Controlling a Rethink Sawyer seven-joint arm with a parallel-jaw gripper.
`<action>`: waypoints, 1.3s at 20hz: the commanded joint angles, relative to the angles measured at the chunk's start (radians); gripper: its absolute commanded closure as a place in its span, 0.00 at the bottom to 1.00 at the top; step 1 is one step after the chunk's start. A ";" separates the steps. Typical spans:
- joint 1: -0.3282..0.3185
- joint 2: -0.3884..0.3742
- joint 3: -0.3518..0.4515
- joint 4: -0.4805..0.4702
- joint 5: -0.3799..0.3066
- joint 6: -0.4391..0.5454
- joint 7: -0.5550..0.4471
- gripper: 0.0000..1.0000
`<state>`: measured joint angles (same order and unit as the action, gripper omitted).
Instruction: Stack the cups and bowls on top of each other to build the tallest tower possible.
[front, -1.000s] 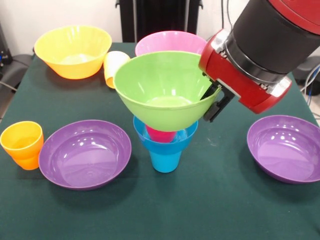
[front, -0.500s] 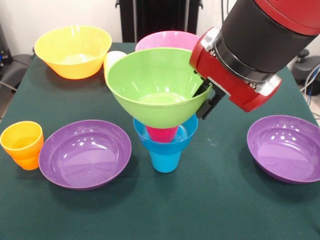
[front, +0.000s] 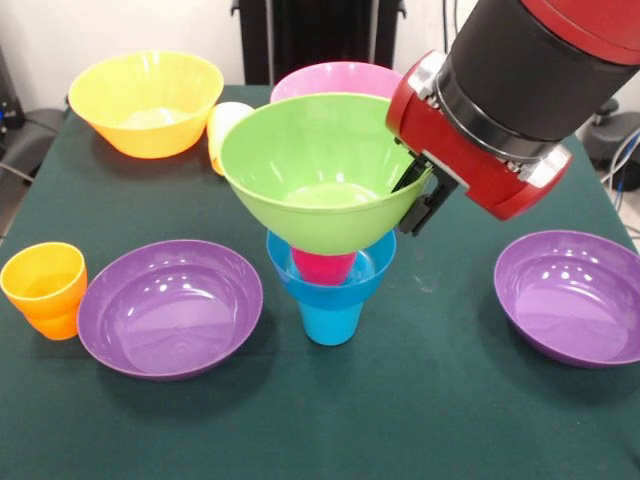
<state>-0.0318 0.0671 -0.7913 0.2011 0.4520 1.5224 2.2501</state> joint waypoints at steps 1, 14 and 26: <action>0.041 -0.044 0.119 0.145 -0.060 0.062 -0.270 1.00; 0.072 -0.106 0.164 0.283 -0.115 -0.002 -0.296 1.00; 0.030 -0.062 0.156 0.178 -0.133 0.029 -0.309 1.00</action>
<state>0.0143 -0.0059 -0.7310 0.3416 0.3954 1.5224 2.2501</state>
